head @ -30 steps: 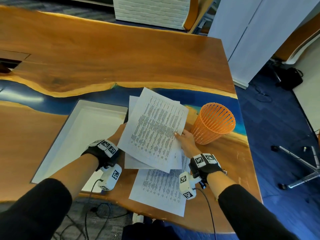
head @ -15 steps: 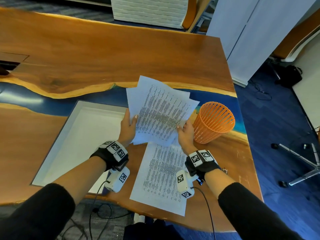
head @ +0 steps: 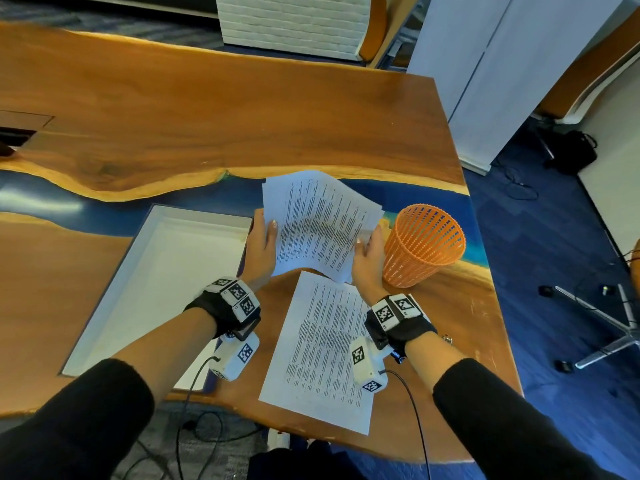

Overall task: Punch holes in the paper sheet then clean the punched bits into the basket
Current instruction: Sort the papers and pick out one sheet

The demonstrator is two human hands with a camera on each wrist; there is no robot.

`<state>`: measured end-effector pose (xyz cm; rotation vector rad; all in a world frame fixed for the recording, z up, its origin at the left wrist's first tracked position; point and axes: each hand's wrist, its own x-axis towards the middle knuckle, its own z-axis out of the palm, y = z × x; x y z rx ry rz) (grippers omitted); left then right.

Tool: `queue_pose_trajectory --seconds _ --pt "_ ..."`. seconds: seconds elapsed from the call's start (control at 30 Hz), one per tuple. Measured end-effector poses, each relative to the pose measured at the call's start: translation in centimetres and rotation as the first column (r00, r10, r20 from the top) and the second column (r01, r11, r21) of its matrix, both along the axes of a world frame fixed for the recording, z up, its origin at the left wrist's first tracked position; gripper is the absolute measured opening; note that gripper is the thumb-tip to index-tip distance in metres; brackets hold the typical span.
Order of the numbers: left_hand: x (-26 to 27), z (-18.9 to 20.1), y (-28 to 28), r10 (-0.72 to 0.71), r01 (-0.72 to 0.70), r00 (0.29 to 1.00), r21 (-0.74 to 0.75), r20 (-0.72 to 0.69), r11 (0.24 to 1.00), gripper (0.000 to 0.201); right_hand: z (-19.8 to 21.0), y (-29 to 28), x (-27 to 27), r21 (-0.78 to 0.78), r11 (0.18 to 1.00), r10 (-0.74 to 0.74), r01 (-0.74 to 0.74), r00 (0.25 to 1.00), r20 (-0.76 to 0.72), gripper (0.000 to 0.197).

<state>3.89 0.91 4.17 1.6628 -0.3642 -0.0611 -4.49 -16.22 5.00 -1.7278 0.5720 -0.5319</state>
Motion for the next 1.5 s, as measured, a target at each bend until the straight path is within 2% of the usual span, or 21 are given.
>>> queue_pose_trajectory --seconds 0.13,0.2,0.27,0.33,0.43,0.53,0.67,0.77,0.87,0.93,1.0,1.03,1.1,1.17,1.23,1.27,1.33,1.4,1.5 --pt "0.1 -0.1 -0.4 -0.028 0.026 0.999 -0.04 -0.033 0.999 0.023 0.0 0.2 0.1 0.009 1.0 -0.012 0.011 0.999 0.049 0.033" --pt "0.1 -0.8 -0.3 -0.043 0.041 0.997 -0.034 -0.062 0.999 0.031 -0.1 0.2 -0.1 0.017 1.0 -0.002 0.002 1.0 0.026 0.045" --pt "0.4 -1.8 0.0 -0.067 0.065 0.994 -0.022 -0.084 0.998 0.038 -0.4 0.0 -0.3 0.029 1.0 0.009 -0.009 1.0 0.01 0.047" --pt "0.7 -2.3 0.2 -0.089 0.09 0.991 0.003 -0.104 0.996 0.043 -0.8 -0.4 -0.3 0.041 0.999 0.021 -0.019 0.999 -0.043 0.041" --pt "0.9 -2.0 0.4 -0.12 0.125 0.984 0.031 -0.134 0.992 0.051 -1.6 -1.0 0.2 0.039 0.999 0.022 -0.016 0.987 -0.157 0.044" --pt "1.2 -1.7 0.5 -0.151 0.159 0.975 0.034 -0.161 0.987 0.057 -2.3 -1.3 0.8 0.006 0.999 0.032 -0.032 0.99 -0.137 0.023" --pt "1.3 -1.4 0.6 -0.129 0.133 0.969 0.006 -0.209 0.991 0.052 -1.9 -1.4 1.3 -0.041 0.999 0.008 -0.013 0.995 -0.1 0.029" --pt "1.4 -1.5 0.8 -0.139 0.15 0.977 0.053 -0.163 0.987 0.038 -1.8 -1.6 1.4 -0.061 0.998 0.009 -0.016 0.994 -0.105 0.029" --pt "1.4 -1.7 1.1 -0.146 0.16 0.983 0.141 -0.107 0.977 0.035 -2.0 -1.7 1.0 -0.01 0.999 0.032 -0.034 0.987 -0.158 0.027" --pt "1.4 -1.6 1.2 -0.126 0.138 0.989 0.187 -0.079 0.972 0.034 -2.7 -2.1 0.3 -0.01 0.999 0.036 -0.04 0.965 -0.262 0.022" --pt "1.4 -1.6 1.5 -0.089 0.099 0.994 0.201 -0.058 0.975 0.034 -3.9 -2.9 -0.7 -0.061 0.996 0.032 -0.065 0.899 -0.436 0.026" --pt "1.4 -1.6 1.7 -0.073 0.083 0.996 0.2 -0.056 0.976 0.035 -4.5 -3.2 -1.3 -0.081 0.992 0.034 -0.092 0.841 -0.54 0.034" --pt "1.7 -1.9 2.1 -0.042 0.054 0.997 0.202 -0.064 0.978 0.036 -5.7 -3.6 -2.7 -0.106 0.981 0.032 -0.165 0.669 -0.742 0.06" --pt "1.9 -2.2 2.5 -0.01 0.025 0.998 0.222 -0.068 0.975 0.036 -6.3 -3.4 -4.0 -0.163 0.964 -0.046 -0.209 0.471 -0.881 0.087" --pt "2.0 -2.4 2.8 0.009 0.006 0.998 0.235 -0.063 0.972 0.036 -6.4 -2.9 -5.1 -0.281 0.912 -0.2 -0.298 0.276 -0.94 0.103" --pt "2.0 -2.4 3.0 0.016 -0.001 0.998 0.236 -0.064 0.972 0.036 -6.4 -2.6 -5.5 -0.312 0.884 -0.251 -0.348 0.21 -0.945 0.106" --pt "2.0 -2.6 3.2 0.033 -0.014 0.997 0.241 -0.076 0.97 0.037 -6.7 -2.1 -6.1 -0.322 0.861 -0.288 -0.393 0.146 -0.947 0.105" --pt "2.0 -2.8 3.4 0.05 -0.027 0.995 0.251 -0.087 0.968 0.037 -7.5 -1.6 -6.5 -0.316 0.875 -0.298 -0.367 0.109 -0.949 0.104" --pt "2.1 -2.7 3.4 0.053 -0.028 0.995 0.256 -0.09 0.966 0.036 -8.5 -1.0 -6.6 -0.318 0.918 -0.294 -0.238 0.132 -0.947 0.102"
